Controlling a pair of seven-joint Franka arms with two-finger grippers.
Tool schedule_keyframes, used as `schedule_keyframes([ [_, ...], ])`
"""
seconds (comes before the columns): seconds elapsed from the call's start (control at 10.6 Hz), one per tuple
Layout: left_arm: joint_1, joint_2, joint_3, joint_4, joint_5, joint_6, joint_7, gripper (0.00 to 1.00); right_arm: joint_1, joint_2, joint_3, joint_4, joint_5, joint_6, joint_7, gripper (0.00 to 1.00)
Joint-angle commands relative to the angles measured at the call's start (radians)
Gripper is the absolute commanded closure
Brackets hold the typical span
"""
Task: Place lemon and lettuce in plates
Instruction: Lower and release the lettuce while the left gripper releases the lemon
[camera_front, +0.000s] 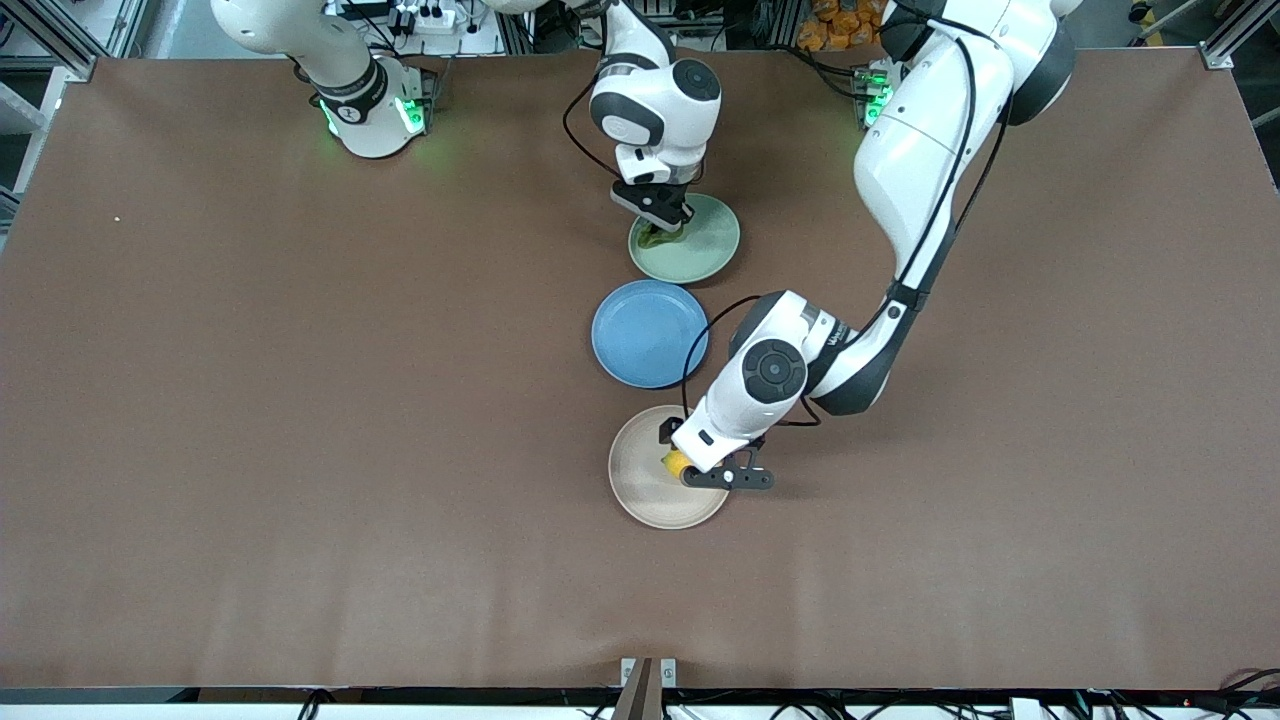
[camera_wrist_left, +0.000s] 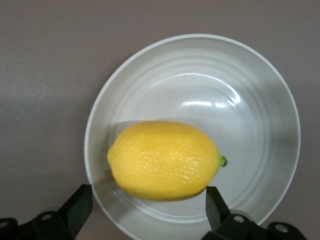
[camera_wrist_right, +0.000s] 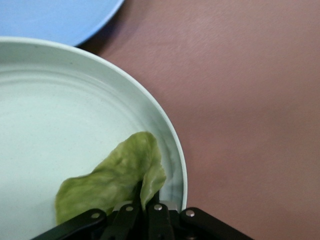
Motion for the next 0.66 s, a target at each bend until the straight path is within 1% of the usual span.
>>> schedule_keyframes([
  [0.0,0.017,-0.037,-0.005,0.0,-0.025,-0.07,-0.012,0.0,-0.004,0.068,-0.013,-0.041,-0.037,-0.02,0.037,0.29],
  [0.09,0.022,-0.048,-0.002,0.0,-0.036,-0.11,-0.012,0.0,0.008,0.065,-0.013,-0.008,-0.039,-0.036,0.085,0.0],
  [0.19,0.04,-0.058,-0.005,0.005,-0.036,-0.143,-0.012,0.0,0.008,0.065,-0.013,0.034,-0.04,-0.053,0.121,0.0],
  [0.38,0.048,-0.084,-0.002,0.006,-0.036,-0.209,-0.008,0.0,0.0,0.065,-0.013,0.132,-0.041,-0.131,0.117,0.0],
  [0.57,0.069,-0.109,0.003,0.006,-0.03,-0.266,0.009,0.0,-0.023,0.066,-0.012,0.233,-0.039,-0.171,0.11,0.0],
])
